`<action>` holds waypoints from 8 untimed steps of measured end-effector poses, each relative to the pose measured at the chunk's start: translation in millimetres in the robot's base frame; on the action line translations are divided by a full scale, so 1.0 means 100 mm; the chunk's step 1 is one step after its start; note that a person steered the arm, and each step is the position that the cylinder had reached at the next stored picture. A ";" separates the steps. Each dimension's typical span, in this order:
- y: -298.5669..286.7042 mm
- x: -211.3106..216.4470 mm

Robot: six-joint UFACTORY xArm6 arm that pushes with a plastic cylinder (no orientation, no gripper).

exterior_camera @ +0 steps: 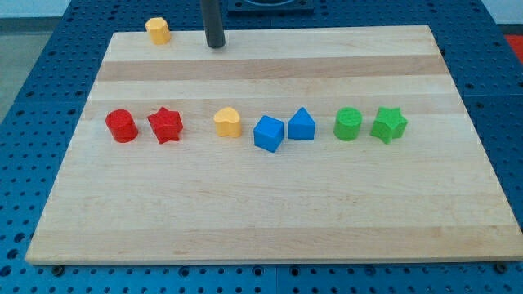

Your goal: Place the yellow hexagon towards top left of the board

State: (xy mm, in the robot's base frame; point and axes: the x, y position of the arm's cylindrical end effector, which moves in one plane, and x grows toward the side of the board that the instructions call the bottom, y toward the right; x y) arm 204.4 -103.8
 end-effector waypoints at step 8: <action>-0.92 -0.13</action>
